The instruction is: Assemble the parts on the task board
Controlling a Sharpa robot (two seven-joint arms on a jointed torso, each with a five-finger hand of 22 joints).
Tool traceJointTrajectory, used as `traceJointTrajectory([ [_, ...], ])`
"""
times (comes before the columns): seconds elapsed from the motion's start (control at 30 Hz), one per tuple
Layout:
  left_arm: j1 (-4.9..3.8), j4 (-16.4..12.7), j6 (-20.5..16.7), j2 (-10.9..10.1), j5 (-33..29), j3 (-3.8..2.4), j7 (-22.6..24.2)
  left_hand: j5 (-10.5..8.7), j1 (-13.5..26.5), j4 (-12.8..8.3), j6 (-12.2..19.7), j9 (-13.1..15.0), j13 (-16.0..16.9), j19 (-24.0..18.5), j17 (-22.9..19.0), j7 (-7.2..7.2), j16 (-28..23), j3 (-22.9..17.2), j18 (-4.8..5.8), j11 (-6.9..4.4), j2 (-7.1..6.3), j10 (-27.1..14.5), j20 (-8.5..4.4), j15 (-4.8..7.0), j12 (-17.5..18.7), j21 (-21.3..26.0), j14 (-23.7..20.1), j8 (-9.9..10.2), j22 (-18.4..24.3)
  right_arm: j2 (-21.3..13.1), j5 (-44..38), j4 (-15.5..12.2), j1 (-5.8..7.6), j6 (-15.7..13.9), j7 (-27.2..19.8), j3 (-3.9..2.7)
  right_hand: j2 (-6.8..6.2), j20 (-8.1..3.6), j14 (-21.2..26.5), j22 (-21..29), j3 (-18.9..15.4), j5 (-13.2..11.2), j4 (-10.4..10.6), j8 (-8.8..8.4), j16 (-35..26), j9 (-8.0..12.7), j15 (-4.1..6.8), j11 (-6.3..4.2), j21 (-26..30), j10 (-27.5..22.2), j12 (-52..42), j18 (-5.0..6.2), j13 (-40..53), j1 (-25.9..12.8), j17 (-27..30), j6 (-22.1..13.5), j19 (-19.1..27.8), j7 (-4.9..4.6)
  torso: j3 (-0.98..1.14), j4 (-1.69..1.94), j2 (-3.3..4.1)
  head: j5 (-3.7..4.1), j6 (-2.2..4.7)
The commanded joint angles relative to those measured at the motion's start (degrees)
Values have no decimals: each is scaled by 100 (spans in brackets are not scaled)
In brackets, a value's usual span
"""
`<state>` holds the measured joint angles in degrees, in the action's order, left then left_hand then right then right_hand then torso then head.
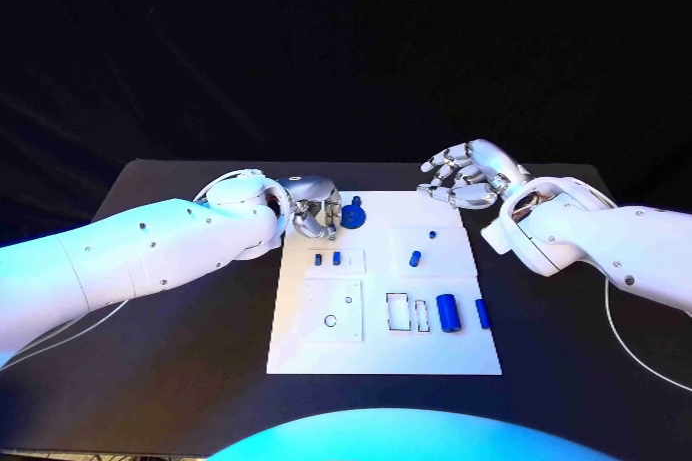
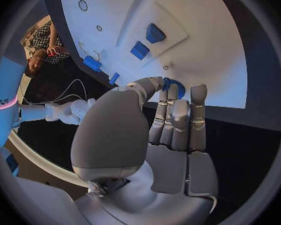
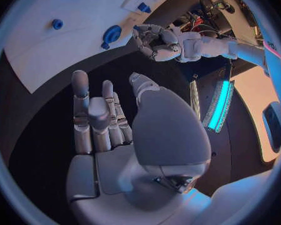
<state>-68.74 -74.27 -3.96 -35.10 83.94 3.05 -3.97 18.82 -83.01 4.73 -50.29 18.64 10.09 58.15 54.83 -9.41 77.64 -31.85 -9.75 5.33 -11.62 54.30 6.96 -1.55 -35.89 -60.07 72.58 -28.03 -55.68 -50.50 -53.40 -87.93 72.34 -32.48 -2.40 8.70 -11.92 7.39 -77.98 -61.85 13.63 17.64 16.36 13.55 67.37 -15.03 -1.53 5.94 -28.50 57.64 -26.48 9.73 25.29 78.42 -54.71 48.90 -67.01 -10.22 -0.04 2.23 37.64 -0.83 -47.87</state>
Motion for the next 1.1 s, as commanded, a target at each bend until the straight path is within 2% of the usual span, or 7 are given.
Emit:
traceJointTrajectory([
  [0.03, -1, 25, 247, 35, -38, 24, -44, -20, 60, -6, -32, -6, -7, 35, -7, 3, 30, 27, 27, 7, 4, 34, 14, 4, 20, -16, 43, 36, 0, 2, -22, -13, -3, 18, -73, -1, -22, 0, 45, 7, 33, 23, 0, 36, -30, -9, 0, 9, 18, 9, 30, 37, -5, -9, 5, -5, 43, -41, 3, -4, 2, -5, -1],
  [0.23, 1, 54, 351, 51, -41, 59, -70, -23, 69, -4, -31, -10, -12, 33, -9, 1, 31, 30, 27, 10, -9, 36, 15, 2, 39, -13, 43, 49, 3, 0, -21, -17, -3, -10, -87, -1, -18, 0, 49, 11, 42, 26, -5, 43, -39, -8, 1, 9, 27, 18, 47, 38, -33, 1, 17, -8, 42, -40, 2, -11, 1, -21, 4],
  [0.4, 2, 49, 434, 55, -53, 72, -81, -24, 70, -5, -31, -11, -12, 35, -14, 0, 29, 30, 28, 10, -12, 37, 16, 2, 42, -14, 41, 51, 1, 2, -20, -17, -3, -28, -94, -1, -17, 0, 46, 3, 45, 26, -6, 44, -33, -8, 1, 9, 10, 21, 50, 35, -39, 3, 7, -8, 35, -40, 3, -2, 1, -15, -8],
  [1.1, 11, 68, 525, 67, -80, 81, -69, -30, 63, -9, -44, -11, -15, 40, -21, 1, 29, 21, 30, 8, -5, 57, 17, 1, 60, -18, 37, 60, -6, 19, -16, 2, -8, -32, -104, -1, -17, 0, 46, 3, 45, 26, -6, 44, -33, -8, 1, 9, 10, 21, 50, 35, -39, 3, 7, -8, 35, -40, -2, 1, 2, -11, -29],
])
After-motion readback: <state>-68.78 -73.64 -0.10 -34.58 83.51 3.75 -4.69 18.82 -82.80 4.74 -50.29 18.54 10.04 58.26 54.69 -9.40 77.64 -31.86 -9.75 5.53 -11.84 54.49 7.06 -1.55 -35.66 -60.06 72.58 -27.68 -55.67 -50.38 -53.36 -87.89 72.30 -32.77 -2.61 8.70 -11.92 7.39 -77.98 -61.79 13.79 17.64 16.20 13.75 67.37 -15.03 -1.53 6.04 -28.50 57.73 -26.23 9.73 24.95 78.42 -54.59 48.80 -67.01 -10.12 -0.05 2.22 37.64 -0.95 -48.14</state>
